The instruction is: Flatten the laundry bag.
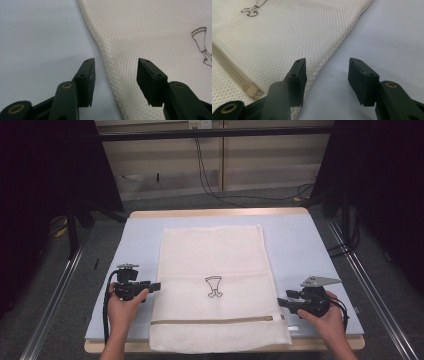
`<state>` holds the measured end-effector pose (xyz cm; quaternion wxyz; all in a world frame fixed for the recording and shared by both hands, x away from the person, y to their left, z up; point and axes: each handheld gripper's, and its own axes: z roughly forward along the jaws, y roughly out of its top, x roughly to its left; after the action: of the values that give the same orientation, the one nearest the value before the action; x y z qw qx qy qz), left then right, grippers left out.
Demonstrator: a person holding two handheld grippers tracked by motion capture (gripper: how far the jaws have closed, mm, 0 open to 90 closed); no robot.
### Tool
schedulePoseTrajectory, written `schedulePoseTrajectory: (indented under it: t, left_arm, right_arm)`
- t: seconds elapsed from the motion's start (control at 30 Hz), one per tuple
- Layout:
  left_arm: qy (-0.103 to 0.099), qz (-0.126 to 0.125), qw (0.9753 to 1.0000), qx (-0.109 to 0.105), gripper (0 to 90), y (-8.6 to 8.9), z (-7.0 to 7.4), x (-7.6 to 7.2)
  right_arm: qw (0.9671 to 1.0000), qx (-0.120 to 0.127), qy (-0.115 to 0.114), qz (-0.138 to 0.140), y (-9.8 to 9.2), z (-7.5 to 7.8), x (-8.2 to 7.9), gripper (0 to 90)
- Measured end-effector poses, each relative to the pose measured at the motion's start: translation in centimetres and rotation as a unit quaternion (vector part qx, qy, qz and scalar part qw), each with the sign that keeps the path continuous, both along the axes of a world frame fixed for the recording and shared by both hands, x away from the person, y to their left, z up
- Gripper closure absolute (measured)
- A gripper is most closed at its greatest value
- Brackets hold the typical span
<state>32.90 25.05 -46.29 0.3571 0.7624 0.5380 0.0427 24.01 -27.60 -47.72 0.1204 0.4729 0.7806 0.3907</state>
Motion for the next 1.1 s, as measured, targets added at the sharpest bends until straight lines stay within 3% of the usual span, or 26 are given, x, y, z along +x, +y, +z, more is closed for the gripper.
schedulePoseTrajectory:
  t: [0.3,0.37,0.43,0.57,0.63,0.67,0.83,0.9,1.03,1.1]
  left_arm:
    - [0.015,-0.018,0.9997,0.002,49.6,-0.3,-0.5,-1.8]
    - [0.023,-0.022,0.9995,0.003,55.1,-0.5,-0.4,-2.1]
    - [0.018,-0.035,0.9989,0.025,56.7,-0.9,-0.3,-2.4]
    - [0.023,-0.034,0.9987,0.029,70.2,-1.2,-0.3,-2.6]
    - [0.038,-0.032,0.9987,0.014,80.7,-1.1,-0.4,-2.5]
    - [0.043,-0.035,0.9984,0.012,81.7,-0.9,-0.4,-2.5]
    - [0.048,-0.032,0.9983,0.006,85.1,-0.9,-0.4,-2.4]
    - [0.048,-0.029,0.9984,0.005,85.9,-1.1,-0.4,-2.4]
    - [0.040,-0.025,0.9989,-0.002,86.3,-0.8,-0.2,-2.0]
    - [0.036,-0.015,0.9991,-0.013,86.4,-0.7,-0.2,-1.7]
  right_arm:
    - [0.9998,-0.007,0.017,0.012,0.6,-0.3,1.3,58.5]
    - [0.9997,-0.008,0.018,0.016,1.0,-0.2,1.4,61.3]
    - [0.9995,-0.013,0.021,0.021,1.2,-0.2,1.5,61.7]
    - [0.9997,-0.016,0.016,0.005,1.2,0.2,1.5,60.5]
    - [0.9999,-0.012,0.003,-0.003,1.2,0.5,1.3,59.0]
    - [1.0000,-0.009,0.003,-0.002,1.2,0.6,1.2,57.5]
    - [0.9994,-0.008,0.029,0.020,2.0,-0.1,1.0,58.1]
    - [0.9994,-0.010,0.031,0.013,2.1,-0.1,1.2,63.3]
    - [0.9991,-0.003,0.042,0.009,2.2,-0.1,1.8,83.7]
    - [0.9990,0.002,0.044,0.010,2.2,-0.1,2.2,86.9]
